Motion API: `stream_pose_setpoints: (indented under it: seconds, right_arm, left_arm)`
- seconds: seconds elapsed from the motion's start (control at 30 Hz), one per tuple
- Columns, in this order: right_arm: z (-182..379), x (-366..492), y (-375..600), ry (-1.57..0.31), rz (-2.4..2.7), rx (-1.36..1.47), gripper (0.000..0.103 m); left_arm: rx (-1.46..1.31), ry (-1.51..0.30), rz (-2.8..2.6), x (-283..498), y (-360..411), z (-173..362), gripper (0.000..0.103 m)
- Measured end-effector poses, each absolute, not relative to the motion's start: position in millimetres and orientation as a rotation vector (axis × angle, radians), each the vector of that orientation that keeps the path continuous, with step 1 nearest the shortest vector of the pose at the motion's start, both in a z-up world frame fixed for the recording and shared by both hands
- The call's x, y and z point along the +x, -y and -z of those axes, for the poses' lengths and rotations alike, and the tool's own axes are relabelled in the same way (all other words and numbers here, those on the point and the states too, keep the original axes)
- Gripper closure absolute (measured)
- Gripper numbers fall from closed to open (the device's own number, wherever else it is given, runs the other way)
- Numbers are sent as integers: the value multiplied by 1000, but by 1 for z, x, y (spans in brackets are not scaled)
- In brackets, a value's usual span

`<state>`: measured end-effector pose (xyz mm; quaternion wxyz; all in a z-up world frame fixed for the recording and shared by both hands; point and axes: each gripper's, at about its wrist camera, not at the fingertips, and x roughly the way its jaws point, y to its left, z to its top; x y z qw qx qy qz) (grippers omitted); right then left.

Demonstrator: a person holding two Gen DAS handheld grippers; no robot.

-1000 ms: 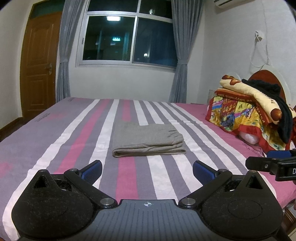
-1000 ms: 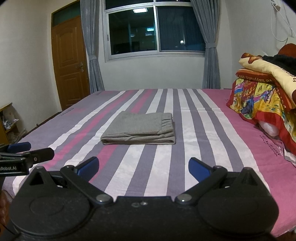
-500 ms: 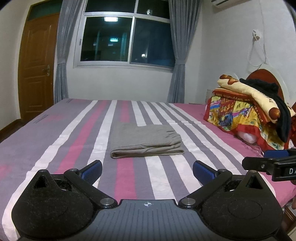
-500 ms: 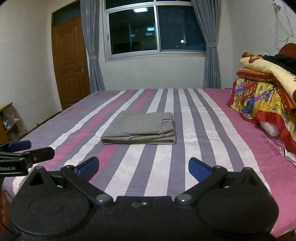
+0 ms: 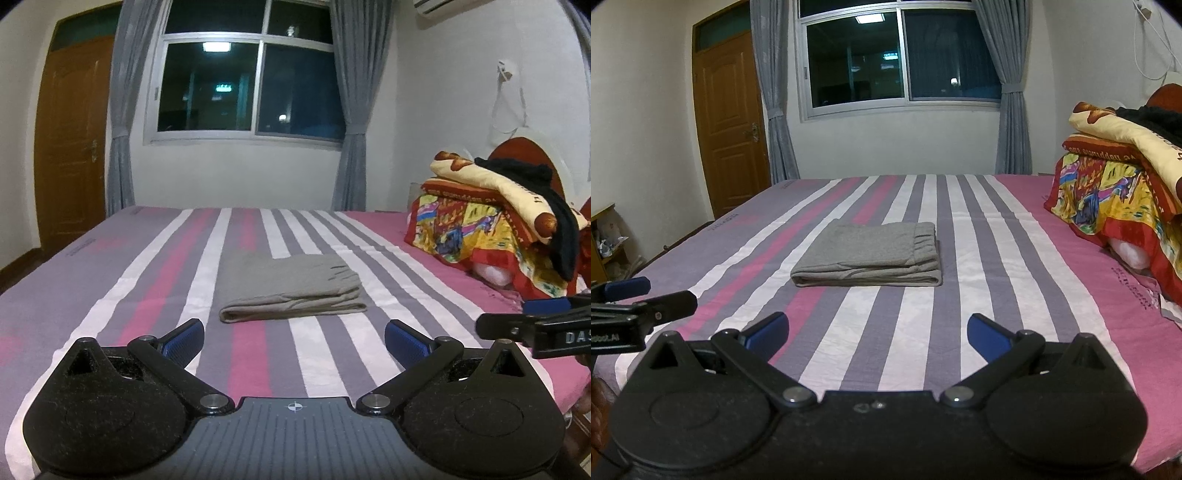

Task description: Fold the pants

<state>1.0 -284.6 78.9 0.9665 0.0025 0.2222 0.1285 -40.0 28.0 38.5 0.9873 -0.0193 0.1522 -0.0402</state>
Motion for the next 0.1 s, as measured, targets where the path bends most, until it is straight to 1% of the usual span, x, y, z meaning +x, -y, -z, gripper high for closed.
stream_pose_setpoints:
  seconds: [0.1]
  right_arm:
    - [-77,4,286,-454,-257,13,0]
  left_arm:
    - [-43,-307,86,-41,-25,-39,0]
